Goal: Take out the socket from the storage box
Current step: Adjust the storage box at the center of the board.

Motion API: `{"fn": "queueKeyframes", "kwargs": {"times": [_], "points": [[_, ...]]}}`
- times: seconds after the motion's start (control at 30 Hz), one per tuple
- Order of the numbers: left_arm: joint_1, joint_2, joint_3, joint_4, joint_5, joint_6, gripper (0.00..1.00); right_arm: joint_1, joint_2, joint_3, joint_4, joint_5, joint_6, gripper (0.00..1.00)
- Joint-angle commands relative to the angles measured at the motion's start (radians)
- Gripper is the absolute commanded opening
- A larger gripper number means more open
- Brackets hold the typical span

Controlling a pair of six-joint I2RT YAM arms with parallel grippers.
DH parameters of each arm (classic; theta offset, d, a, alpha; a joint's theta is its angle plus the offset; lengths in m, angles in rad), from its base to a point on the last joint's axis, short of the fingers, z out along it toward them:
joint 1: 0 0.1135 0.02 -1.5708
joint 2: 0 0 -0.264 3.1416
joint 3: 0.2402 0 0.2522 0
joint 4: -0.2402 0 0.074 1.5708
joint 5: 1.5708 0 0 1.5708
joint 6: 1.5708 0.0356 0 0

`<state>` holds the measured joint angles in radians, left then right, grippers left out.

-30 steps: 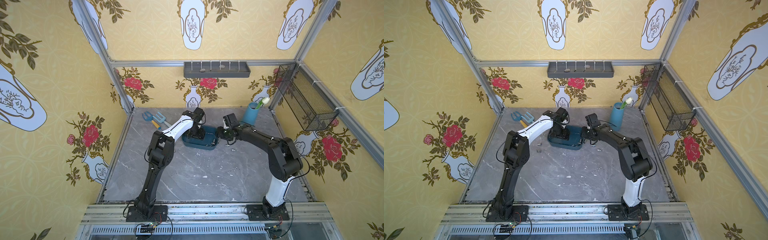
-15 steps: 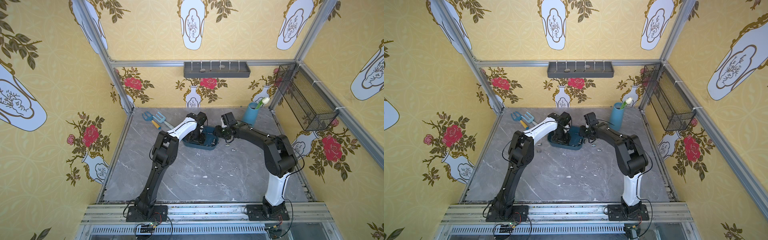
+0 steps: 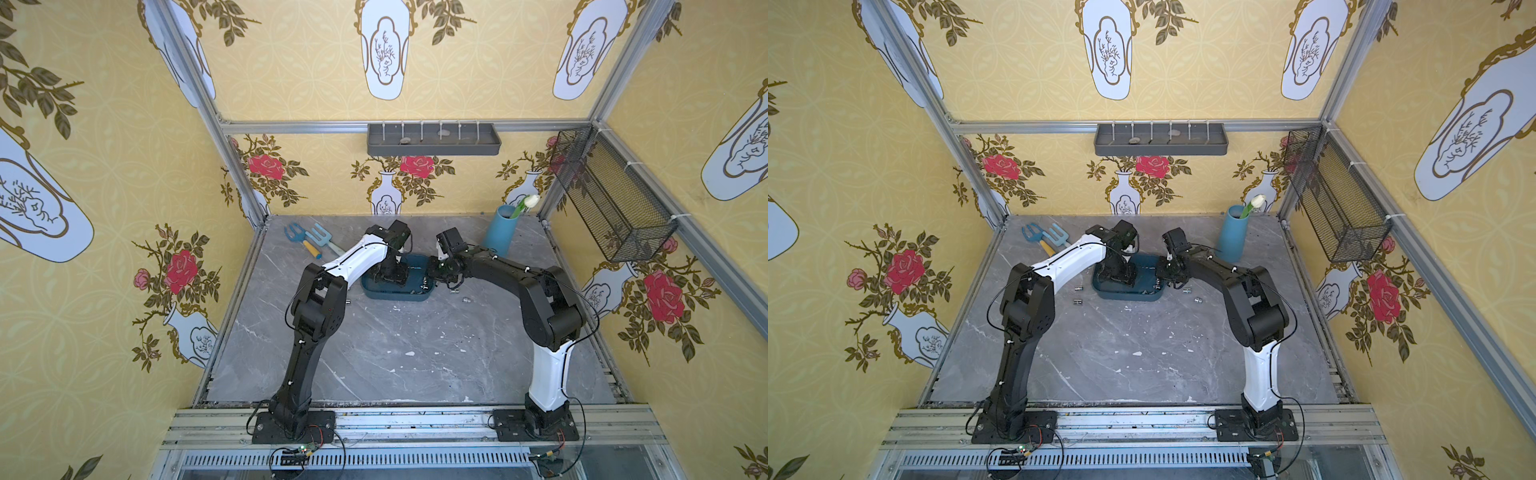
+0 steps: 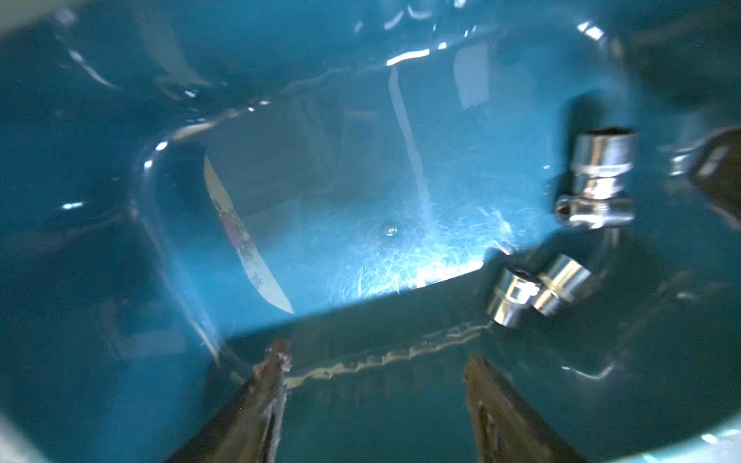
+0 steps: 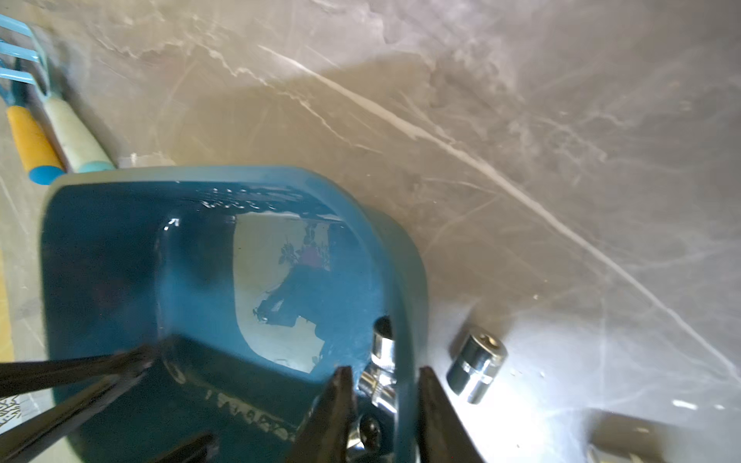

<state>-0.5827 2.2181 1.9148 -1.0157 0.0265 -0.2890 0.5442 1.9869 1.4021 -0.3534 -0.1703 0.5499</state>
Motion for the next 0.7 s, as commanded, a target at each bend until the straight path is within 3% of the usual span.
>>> {"fn": "queueKeyframes", "kwargs": {"times": [0.0, 0.37, 0.67], "points": [[0.006, -0.021, -0.026, 0.041, -0.006, -0.017, 0.75, 0.003, 0.007, 0.028, -0.047, -0.007, 0.006, 0.19], [0.02, -0.098, -0.112, 0.092, -0.013, -0.03, 0.74, -0.001, 0.108, 0.254, -0.37, -0.096, -0.002, 0.03], [0.025, -0.172, -0.177, 0.126, 0.004, -0.038, 0.75, -0.009, 0.123, 0.333, -0.506, -0.195, -0.006, 0.0]]}}
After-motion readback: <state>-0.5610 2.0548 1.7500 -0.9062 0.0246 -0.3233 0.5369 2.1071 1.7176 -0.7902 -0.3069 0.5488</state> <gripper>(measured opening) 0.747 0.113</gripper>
